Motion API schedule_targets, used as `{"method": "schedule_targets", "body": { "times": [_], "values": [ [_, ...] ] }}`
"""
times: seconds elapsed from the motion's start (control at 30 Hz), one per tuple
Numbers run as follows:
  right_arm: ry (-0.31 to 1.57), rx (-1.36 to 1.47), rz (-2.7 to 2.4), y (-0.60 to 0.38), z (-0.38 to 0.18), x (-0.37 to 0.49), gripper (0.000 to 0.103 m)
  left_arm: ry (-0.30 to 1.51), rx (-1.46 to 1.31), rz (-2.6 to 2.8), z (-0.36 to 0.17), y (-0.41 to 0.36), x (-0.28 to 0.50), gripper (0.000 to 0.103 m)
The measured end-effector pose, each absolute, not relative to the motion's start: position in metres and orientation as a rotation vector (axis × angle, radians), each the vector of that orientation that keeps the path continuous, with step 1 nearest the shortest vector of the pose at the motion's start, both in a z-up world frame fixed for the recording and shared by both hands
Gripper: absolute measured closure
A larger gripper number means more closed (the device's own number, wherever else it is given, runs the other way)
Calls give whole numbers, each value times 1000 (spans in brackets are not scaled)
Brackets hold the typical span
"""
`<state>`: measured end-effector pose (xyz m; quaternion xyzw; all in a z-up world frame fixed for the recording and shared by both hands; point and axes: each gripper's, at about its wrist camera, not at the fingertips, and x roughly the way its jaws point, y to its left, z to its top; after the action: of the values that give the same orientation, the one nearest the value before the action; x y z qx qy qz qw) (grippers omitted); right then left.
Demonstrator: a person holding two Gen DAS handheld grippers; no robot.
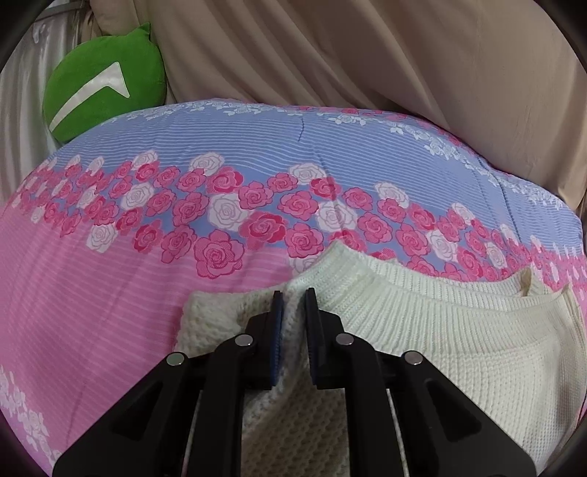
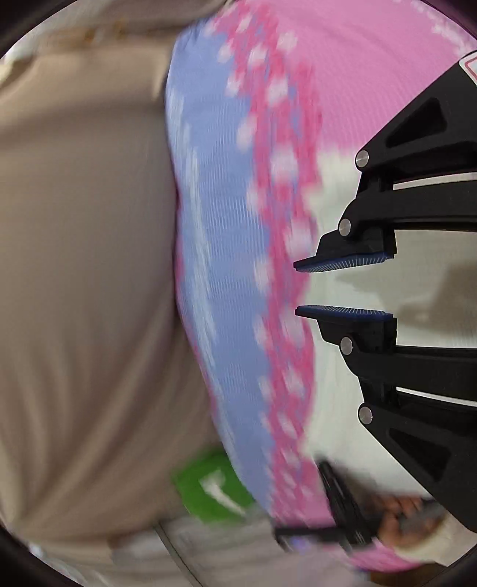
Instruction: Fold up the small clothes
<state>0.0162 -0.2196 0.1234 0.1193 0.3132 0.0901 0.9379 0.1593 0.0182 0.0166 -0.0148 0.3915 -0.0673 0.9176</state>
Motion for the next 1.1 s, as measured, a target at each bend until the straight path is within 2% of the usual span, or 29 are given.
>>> {"method": "schedule_targets", "body": {
  "times": [0.17, 0.27, 0.37, 0.53, 0.57, 0.8, 0.83, 0.87, 0.9, 0.97, 1.0, 1.03, 1.07, 1.1],
  "values": [
    [778, 93, 435, -106, 94, 32, 82, 798, -16, -126, 18, 17, 158, 91],
    [839, 43, 451, -90, 75, 34, 82, 799, -21, -129, 18, 17, 158, 91],
    [869, 84, 412, -119, 65, 33, 94, 799, -23, -130, 18, 17, 158, 91],
    [850, 163, 204, -210, 59, -4, 98, 800, -32, -138, 17, 18, 158, 90],
    [842, 189, 182, -228, 59, -13, 103, 800, -34, -139, 17, 18, 158, 90],
    [789, 414, -24, -330, 60, -62, 103, 802, -34, -141, 17, 18, 158, 90],
    [771, 386, -50, -329, 66, -59, 96, 803, -37, -143, 17, 18, 158, 90],
    [749, 358, -82, -326, 74, -57, 80, 803, -44, -144, 17, 19, 158, 90],
    [724, 347, -85, -326, 80, -49, 59, 804, -54, -148, 18, 20, 157, 90],
    [724, 377, -57, -335, 81, -29, 45, 804, -66, -153, 18, 22, 157, 90],
    [756, 386, -53, -338, 76, -13, 45, 801, -73, -155, 18, 23, 155, 90],
    [794, 374, -63, -337, 68, 5, 46, 799, -76, -153, 18, 24, 154, 90],
    [821, 355, -69, -335, 62, 17, 58, 797, -76, -149, 19, 24, 152, 90],
    [838, 333, -75, -332, 59, 23, 92, 788, -71, -138, 20, 24, 150, 92]
  ]
}}
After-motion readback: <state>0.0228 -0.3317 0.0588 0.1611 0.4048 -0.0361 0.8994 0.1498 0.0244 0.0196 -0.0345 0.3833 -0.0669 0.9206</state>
